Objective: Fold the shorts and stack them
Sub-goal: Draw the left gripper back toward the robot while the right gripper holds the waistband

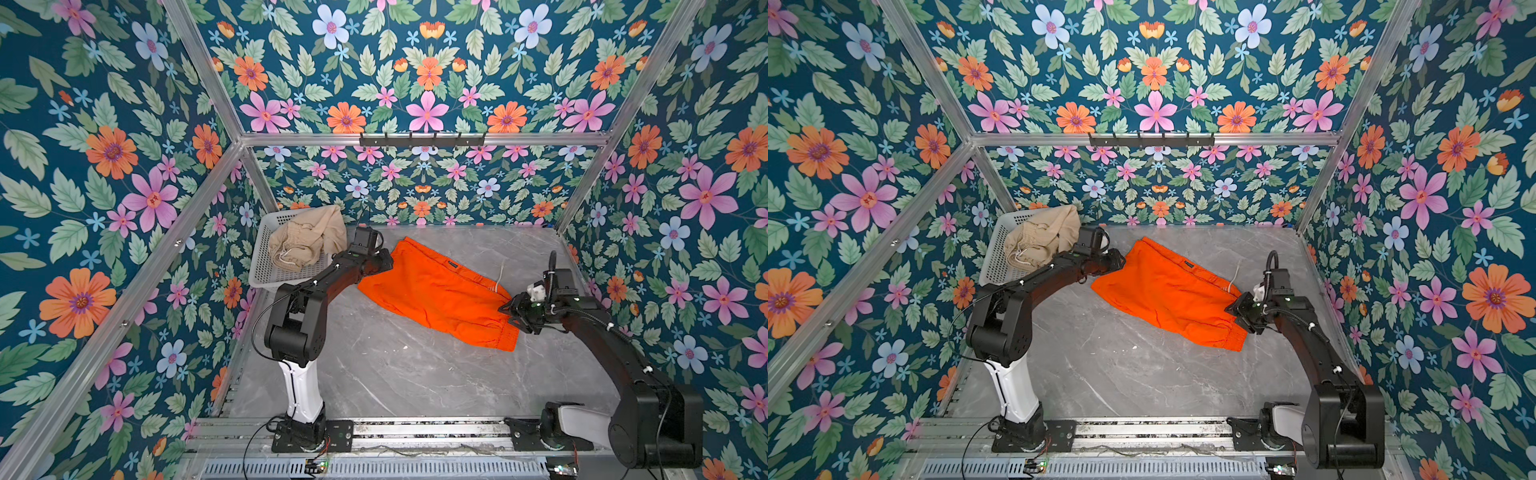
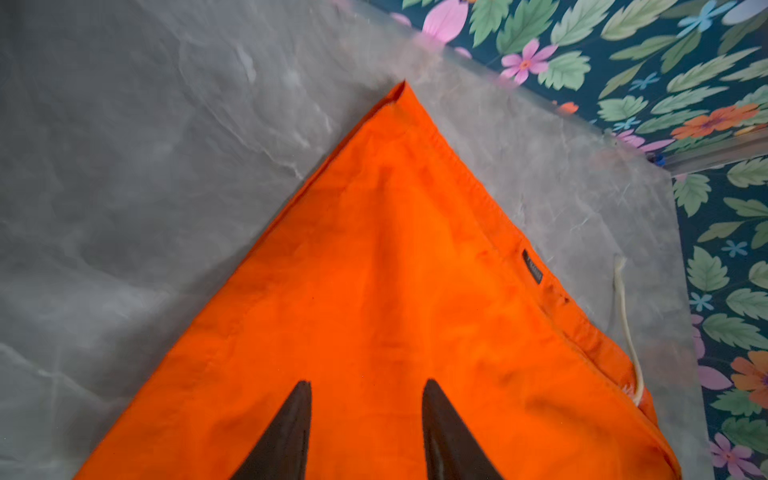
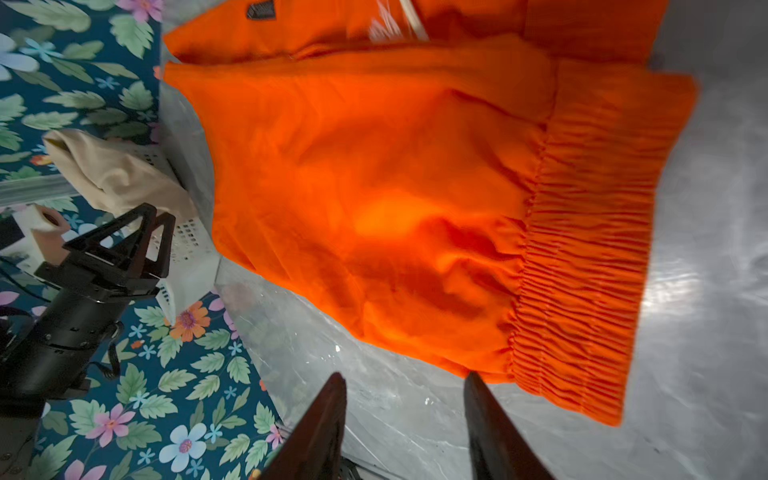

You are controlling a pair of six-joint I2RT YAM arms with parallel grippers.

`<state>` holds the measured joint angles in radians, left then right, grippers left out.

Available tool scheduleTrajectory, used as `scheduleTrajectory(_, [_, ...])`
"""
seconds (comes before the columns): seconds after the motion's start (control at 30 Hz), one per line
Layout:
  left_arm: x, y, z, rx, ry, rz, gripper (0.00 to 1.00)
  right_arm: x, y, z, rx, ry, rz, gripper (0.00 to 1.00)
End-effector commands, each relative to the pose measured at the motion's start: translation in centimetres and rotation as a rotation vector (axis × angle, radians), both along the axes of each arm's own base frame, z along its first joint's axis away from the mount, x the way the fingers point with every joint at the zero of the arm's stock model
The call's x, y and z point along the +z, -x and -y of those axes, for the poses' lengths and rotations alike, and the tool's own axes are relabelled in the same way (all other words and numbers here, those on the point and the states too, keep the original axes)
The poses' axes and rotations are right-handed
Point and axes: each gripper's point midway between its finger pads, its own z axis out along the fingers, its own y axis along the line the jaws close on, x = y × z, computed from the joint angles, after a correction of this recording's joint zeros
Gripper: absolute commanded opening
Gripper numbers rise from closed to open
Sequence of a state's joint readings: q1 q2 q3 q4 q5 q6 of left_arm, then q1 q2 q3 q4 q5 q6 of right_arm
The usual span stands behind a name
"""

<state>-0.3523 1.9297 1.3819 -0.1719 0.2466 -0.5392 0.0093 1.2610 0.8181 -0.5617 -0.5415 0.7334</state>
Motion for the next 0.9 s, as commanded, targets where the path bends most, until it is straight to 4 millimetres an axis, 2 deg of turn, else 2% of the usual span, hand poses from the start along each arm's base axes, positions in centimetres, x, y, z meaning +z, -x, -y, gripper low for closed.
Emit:
scheduleTrajectory(0.0, [-1.5, 0.1, 0.6, -0.015, 0.034, -0.020, 0.45, -0.4, -1.8, -1.3, 0.021, -0.048, 0.051, 0.46])
scheduleTrajectory(0.23, [-5.1, 2.1, -1.1, 0.027, -0.025, -0.109, 0.45, -4.3, -1.7, -0.9, 0.064, 0.004, -0.057, 0.46])
scheduleTrajectory(0.33, [-6.5, 3.8, -2.3, 0.049, -0.053, -0.153, 0.45, -6.5, -1.3, -0.1, 0.037, 0.036, -0.130, 0.45])
scheduleTrajectory(0.43, [-7.5, 5.8, -3.4, 0.064, -0.076, -0.189, 0.45, -7.6, -0.9, 0.6, 0.031, 0.080, -0.169, 0.45])
scheduleTrajectory(0.53, [-8.4, 8.2, -4.4, 0.087, -0.088, -0.232, 0.45, -7.9, -0.6, 1.5, 0.028, 0.134, -0.190, 0.44])
scheduleTrajectory(0.73, [-9.7, 14.4, -5.3, 0.113, -0.057, -0.319, 0.45, -8.1, -0.3, 3.3, 0.047, 0.224, -0.218, 0.45])
scheduleTrajectory(0.8, [-9.4, 16.5, -5.1, 0.113, -0.037, -0.331, 0.45, -7.3, -0.6, 3.7, 0.067, 0.259, -0.202, 0.45])
scheduleTrajectory(0.87, [-8.4, 17.8, -4.9, 0.119, -0.015, -0.320, 0.46, -5.6, -1.3, 3.7, 0.087, 0.265, -0.145, 0.45])
